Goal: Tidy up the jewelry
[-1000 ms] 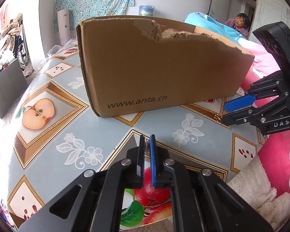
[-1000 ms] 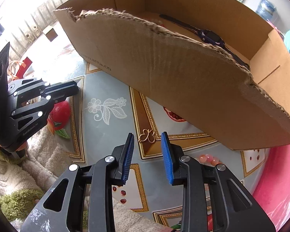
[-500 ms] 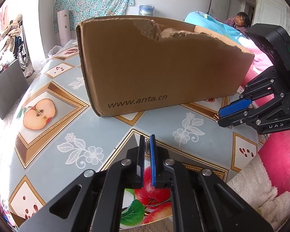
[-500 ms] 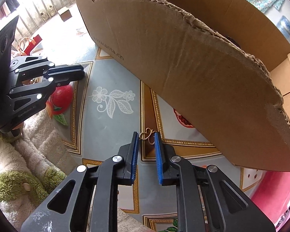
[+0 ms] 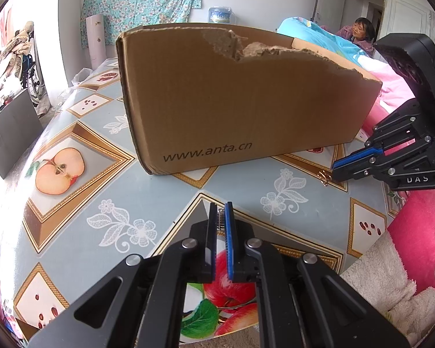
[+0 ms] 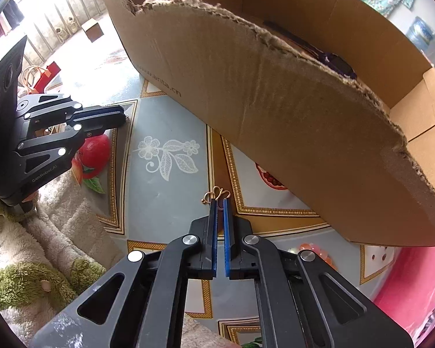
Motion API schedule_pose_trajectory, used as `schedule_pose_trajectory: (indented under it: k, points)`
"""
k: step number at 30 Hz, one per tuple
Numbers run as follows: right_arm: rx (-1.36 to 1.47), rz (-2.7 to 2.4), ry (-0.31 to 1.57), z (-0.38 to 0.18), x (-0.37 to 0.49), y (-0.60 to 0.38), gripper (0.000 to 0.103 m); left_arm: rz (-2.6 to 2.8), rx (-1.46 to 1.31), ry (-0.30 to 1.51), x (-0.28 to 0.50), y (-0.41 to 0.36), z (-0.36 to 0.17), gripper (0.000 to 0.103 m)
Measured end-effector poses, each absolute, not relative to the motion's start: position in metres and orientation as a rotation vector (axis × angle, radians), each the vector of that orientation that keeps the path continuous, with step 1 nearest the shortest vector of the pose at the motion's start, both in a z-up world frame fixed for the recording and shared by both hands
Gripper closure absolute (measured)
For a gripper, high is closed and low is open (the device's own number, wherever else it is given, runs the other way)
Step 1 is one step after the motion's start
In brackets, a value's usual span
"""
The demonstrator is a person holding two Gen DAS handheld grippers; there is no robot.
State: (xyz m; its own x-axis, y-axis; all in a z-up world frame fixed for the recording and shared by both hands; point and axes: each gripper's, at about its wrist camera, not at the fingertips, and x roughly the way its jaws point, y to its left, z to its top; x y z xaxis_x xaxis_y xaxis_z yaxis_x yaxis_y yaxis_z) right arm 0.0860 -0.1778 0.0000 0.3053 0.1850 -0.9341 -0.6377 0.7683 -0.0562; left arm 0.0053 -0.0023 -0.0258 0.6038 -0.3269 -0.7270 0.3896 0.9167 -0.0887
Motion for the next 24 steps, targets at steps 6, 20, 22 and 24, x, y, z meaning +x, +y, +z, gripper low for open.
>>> schedule_pose_trajectory:
  k: [6,20,22,24]
  points:
    - [-0.466,0.503,1.149,-0.004,0.090,-0.181,0.087,-0.413,0.073,0.825,0.006,-0.001,-0.026,0.098]
    - [-0.390,0.582,1.154,0.000,0.075,-0.158,0.079,-0.415,0.073,0.826,0.006,0.000,-0.027,0.098]
    - [-0.383,0.557,1.141,-0.001,0.080,-0.159,0.071,-0.417,0.073,0.827,0.007,0.000,-0.027,0.098]
    - [-0.376,0.539,1.143,-0.004,0.087,-0.158,0.071,-0.415,0.072,0.827,0.007,0.000,-0.027,0.098]
